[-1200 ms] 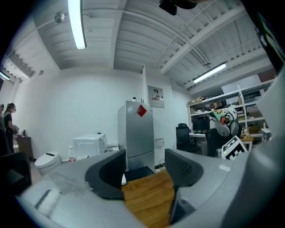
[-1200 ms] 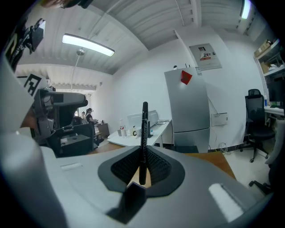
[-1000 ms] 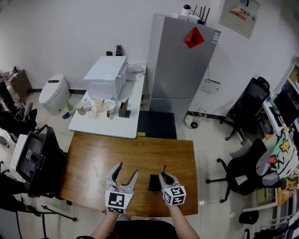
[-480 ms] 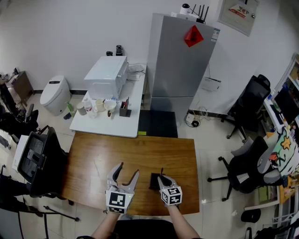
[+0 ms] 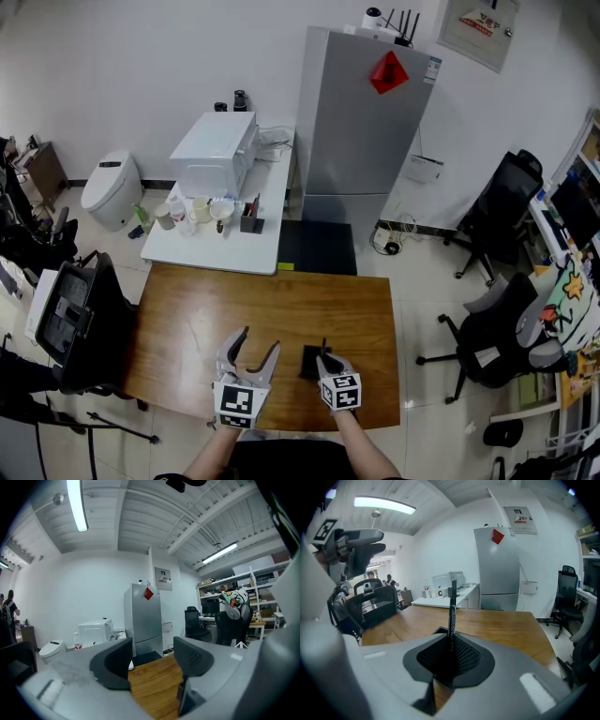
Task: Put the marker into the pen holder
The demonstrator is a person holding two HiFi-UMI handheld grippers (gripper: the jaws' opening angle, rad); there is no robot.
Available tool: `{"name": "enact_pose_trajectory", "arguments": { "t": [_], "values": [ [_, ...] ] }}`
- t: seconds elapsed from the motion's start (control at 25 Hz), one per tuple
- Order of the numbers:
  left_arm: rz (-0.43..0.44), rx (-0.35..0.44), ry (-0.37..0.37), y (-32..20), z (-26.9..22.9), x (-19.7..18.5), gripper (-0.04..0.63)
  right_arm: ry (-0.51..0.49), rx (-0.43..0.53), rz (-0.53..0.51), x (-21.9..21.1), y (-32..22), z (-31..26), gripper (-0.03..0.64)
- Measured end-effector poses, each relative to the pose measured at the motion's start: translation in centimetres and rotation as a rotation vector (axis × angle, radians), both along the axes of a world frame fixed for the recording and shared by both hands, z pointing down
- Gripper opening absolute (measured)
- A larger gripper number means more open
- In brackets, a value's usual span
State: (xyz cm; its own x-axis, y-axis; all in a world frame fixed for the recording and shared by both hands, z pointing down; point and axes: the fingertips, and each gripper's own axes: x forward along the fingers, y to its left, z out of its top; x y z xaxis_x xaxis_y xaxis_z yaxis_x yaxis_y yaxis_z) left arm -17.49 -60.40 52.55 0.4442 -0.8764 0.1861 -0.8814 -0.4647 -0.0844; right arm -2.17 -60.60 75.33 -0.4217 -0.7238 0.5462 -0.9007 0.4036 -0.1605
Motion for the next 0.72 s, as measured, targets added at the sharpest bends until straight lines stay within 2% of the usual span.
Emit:
{"name": "enact_pose_trajectory", "arguments": {
  "t": [0.4,0.72],
  "values": [
    [0.002,-0.023,-0.009,0.1,0.6,0.2,0.275,0.089,-0.068,-0.034,-0.3,0.3,1.3,0.044],
    [0.005,-0.021,-0.002,0.2,0.7,0.2,0.275,0.095,-0.099,-0.043,-0.5,0.3,1.4,0.044]
  ]
}}
